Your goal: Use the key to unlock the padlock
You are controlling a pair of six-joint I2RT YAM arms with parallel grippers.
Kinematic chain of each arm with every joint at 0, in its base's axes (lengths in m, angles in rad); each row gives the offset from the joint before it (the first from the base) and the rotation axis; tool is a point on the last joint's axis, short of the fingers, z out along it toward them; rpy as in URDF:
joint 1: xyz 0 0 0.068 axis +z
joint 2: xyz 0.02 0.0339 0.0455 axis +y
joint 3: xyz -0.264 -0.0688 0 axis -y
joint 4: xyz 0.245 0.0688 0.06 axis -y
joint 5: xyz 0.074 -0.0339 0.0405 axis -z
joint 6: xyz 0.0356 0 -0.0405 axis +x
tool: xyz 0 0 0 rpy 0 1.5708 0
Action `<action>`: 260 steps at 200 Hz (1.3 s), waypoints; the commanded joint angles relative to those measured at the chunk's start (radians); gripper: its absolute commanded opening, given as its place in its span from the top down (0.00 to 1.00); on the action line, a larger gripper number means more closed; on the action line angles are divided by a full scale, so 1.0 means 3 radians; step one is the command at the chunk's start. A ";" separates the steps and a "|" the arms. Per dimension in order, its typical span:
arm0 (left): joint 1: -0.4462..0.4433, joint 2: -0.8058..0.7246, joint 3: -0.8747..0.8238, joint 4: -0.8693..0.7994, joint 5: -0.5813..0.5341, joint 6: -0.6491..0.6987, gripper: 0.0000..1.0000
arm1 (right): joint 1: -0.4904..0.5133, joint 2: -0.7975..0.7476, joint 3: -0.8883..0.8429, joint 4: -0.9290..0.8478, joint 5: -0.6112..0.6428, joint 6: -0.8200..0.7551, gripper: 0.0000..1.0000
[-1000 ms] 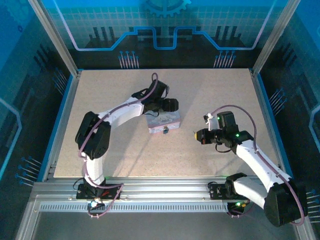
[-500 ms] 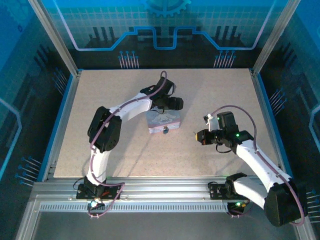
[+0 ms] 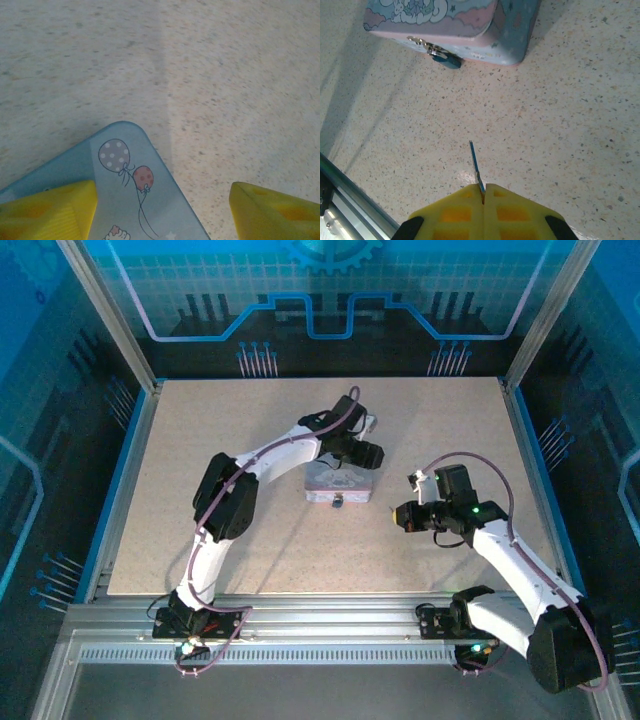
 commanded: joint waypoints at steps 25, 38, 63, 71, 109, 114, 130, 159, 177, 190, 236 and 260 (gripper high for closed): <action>-0.0162 -0.0065 -0.0041 -0.0260 0.0458 0.0438 0.28 | -0.0269 -0.0058 -0.0019 -0.0069 -0.0267 -0.0115 1.00; -0.0160 -0.0197 -0.0090 -0.0214 0.0452 0.0446 0.26 | -0.0326 -0.0053 -0.0033 -0.0037 -0.0330 -0.0123 1.00; -0.0126 -0.0568 -0.0297 0.0016 0.0409 0.0353 0.22 | -0.0359 0.0028 -0.0017 0.0100 -0.0473 -0.0104 1.00; -0.0098 -0.0759 -0.0467 0.0193 0.0421 0.0288 0.22 | -0.0358 0.0065 0.0001 0.0150 -0.0535 -0.0094 1.00; 0.0056 -0.1717 -0.1706 0.1156 0.0345 -0.0059 0.21 | -0.0355 0.0173 0.0015 0.0498 -0.0753 0.0081 1.00; 0.0063 -0.1825 -0.1863 0.1247 0.0323 -0.0076 0.20 | -0.0354 0.0196 0.0015 0.0534 -0.0766 0.0096 1.00; 0.0063 -0.2152 -0.2382 0.1520 0.0285 -0.0125 0.21 | -0.0345 0.0284 0.0056 0.0617 -0.0797 0.0126 1.00; 0.0058 -0.2581 -0.3334 0.2213 0.0353 -0.0315 0.22 | -0.0318 0.0502 0.0125 0.0899 -0.0899 0.0240 1.00; 0.0044 -0.2683 -0.3741 0.2579 0.0378 -0.0378 0.21 | -0.0284 0.0669 0.0202 0.1059 -0.0944 0.0314 1.00; 0.0036 -0.2654 -0.3912 0.2764 0.0421 -0.0385 0.21 | -0.0245 0.0798 0.0267 0.1156 -0.0951 0.0366 1.00; 0.0028 -0.2172 -0.4162 0.3433 0.0547 -0.0611 0.23 | -0.0133 0.1397 0.0631 0.1367 -0.0967 0.0463 1.00; 0.0028 -0.1944 -0.4169 0.3750 0.0553 -0.0671 0.26 | -0.0125 0.1601 0.0781 0.1399 -0.0906 0.0458 1.00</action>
